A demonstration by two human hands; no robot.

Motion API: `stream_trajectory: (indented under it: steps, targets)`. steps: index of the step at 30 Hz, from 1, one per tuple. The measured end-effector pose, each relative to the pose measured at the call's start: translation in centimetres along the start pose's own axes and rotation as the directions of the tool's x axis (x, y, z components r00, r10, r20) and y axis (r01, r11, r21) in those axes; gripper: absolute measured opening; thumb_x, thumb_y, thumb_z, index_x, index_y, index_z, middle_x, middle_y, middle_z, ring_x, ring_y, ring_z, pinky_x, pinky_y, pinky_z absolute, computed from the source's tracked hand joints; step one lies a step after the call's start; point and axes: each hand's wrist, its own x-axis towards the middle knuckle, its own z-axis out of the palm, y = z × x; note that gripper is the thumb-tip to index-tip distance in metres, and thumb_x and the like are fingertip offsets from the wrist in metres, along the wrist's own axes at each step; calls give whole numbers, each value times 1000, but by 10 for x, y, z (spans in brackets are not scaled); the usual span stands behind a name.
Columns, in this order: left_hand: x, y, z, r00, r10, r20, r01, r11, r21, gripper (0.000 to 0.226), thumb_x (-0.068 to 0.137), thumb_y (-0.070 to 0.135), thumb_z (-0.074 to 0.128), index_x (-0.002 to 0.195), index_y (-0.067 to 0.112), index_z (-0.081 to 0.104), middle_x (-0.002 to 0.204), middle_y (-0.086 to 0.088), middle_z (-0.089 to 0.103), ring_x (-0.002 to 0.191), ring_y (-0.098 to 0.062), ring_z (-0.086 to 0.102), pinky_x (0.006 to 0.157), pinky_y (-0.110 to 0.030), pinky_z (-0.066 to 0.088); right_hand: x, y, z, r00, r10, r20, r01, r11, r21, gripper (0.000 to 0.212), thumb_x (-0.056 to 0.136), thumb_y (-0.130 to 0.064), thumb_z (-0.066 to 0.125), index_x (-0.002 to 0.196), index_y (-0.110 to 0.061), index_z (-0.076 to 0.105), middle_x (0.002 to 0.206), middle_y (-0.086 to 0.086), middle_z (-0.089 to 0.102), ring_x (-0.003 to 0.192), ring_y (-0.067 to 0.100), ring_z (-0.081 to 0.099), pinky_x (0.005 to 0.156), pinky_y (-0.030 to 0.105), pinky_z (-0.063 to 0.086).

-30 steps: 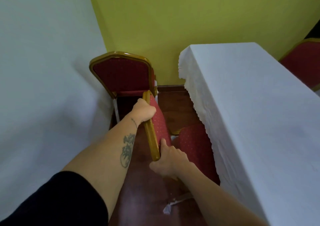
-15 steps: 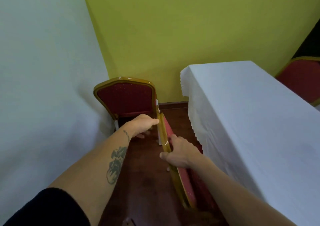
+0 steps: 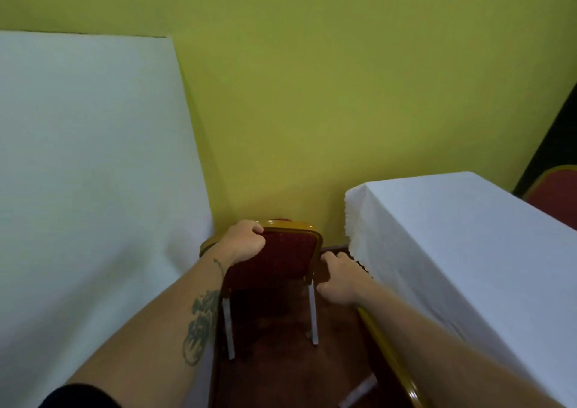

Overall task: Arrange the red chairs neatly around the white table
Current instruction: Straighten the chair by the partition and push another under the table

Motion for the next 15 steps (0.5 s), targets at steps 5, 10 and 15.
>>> stream_trajectory:
  steps: [5, 10, 15]
  targets:
    - [37, -17, -18, 999, 18, 44, -23, 992, 122, 50, 86, 14, 59, 136, 17, 60, 129, -7, 62, 116, -26, 59, 90, -26, 44, 52, -28, -5, 1000, -4, 7, 5, 995, -102, 83, 85, -30, 63, 156, -17, 22, 154, 16, 26, 143, 41, 23, 111, 52, 37]
    - [77, -24, -23, 996, -5, 92, -25, 946, 323, 81, 74, 19, 58, 153, 16, 40, 153, -10, 41, 138, -32, 45, 113, -43, 40, 117, -41, -13, 1000, -23, 15, 25, 978, -208, 77, 81, -26, 62, 149, -13, 27, 148, 18, 27, 141, 41, 23, 108, 53, 40]
    - [117, -24, -5, 978, -43, 205, -50, 903, 427, 84, 76, 19, 58, 156, 25, 34, 152, -11, 47, 137, -34, 47, 111, -47, 42, 189, -36, -18, 998, -32, 51, 46, 958, -283, 82, 84, -29, 60, 155, -13, 21, 155, 21, 27, 148, 41, 17, 115, 57, 29]
